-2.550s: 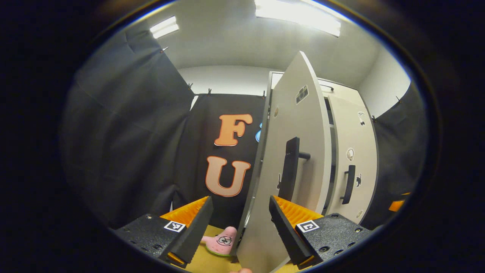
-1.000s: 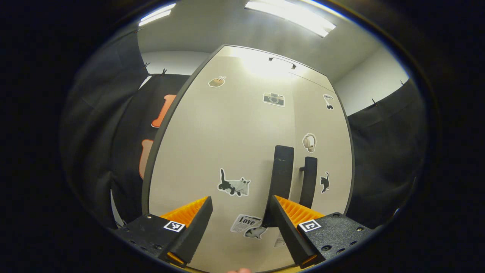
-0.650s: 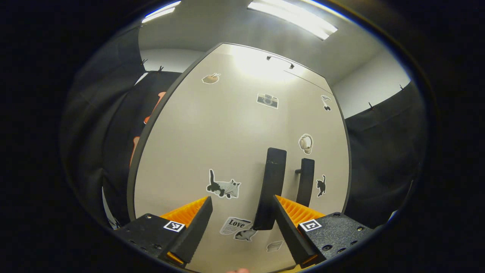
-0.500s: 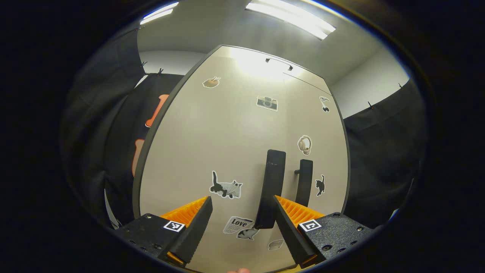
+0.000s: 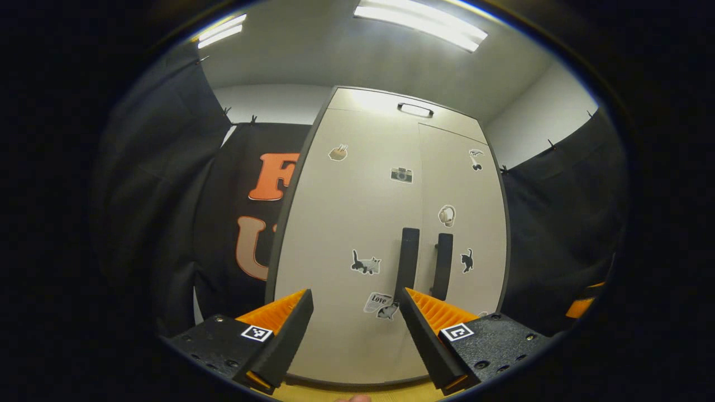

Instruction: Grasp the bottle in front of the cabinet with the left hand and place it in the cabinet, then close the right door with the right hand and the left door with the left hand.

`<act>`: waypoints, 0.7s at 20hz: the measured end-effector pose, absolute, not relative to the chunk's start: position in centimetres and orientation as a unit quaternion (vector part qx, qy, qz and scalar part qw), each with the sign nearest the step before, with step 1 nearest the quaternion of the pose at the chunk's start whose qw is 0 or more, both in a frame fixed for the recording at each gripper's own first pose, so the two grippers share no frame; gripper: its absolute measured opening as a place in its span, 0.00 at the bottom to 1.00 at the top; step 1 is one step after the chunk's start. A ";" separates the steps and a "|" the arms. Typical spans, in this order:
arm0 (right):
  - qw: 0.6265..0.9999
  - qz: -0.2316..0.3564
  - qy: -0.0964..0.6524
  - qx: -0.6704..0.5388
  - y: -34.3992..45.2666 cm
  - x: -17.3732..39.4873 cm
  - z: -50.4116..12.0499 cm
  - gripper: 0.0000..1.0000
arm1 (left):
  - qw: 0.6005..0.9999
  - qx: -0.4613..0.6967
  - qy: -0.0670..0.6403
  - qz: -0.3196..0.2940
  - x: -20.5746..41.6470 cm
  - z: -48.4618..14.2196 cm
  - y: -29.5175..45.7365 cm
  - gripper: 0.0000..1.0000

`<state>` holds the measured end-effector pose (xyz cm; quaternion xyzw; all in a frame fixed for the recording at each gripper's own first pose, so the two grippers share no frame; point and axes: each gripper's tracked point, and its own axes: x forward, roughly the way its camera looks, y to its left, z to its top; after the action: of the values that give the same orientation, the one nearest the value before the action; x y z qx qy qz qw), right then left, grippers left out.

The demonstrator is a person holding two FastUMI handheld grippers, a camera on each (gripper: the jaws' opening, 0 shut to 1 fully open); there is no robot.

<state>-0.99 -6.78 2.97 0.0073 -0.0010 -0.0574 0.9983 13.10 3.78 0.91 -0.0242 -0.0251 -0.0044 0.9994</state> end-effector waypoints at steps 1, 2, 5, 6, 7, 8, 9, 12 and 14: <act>0.999 -0.050 0.001 0.006 -6.4 -1.2 3.0 0.96 | 0.999 -0.027 -0.021 0.002 11.8 1.0 4.0 0.94; 0.999 -0.039 0.001 0.004 -5.9 -1.6 3.0 0.96 | 0.999 -0.032 -0.018 0.007 10.6 1.0 4.2 0.94; 1.000 -0.011 -0.003 0.004 -4.4 -2.5 3.2 0.96 | 0.999 -0.035 -0.015 0.024 7.2 1.5 5.2 0.94; 1.000 -0.002 -0.002 0.003 -4.0 -2.7 3.2 0.96 | 0.999 -0.032 -0.016 0.032 6.1 1.8 5.5 0.95; 1.000 0.006 -0.001 0.003 -3.5 -2.9 3.1 0.96 | 0.999 -0.028 -0.015 0.040 5.8 1.6 5.9 0.95; 1.000 0.013 -0.001 0.004 -3.0 -3.1 3.1 0.96 | 0.998 -0.025 -0.013 0.048 4.9 1.6 6.2 0.95; 1.000 0.019 -0.001 0.005 -2.6 -3.3 3.1 0.96 | 0.998 -0.025 -0.009 0.052 3.8 1.6 6.3 0.95; 0.999 0.031 -0.008 0.012 -1.8 -3.9 3.2 0.97 | 0.998 -0.025 -0.001 0.057 1.4 1.3 6.2 0.94; 0.999 0.037 -0.010 0.015 -1.3 -4.5 3.1 0.96 | 0.998 -0.016 -0.005 0.065 0.1 1.4 6.4 0.94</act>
<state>-4.53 -1.33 3.11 0.0149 -0.0100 0.0373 0.9991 0.11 6.36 1.38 -0.0162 -0.0054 0.0647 0.9978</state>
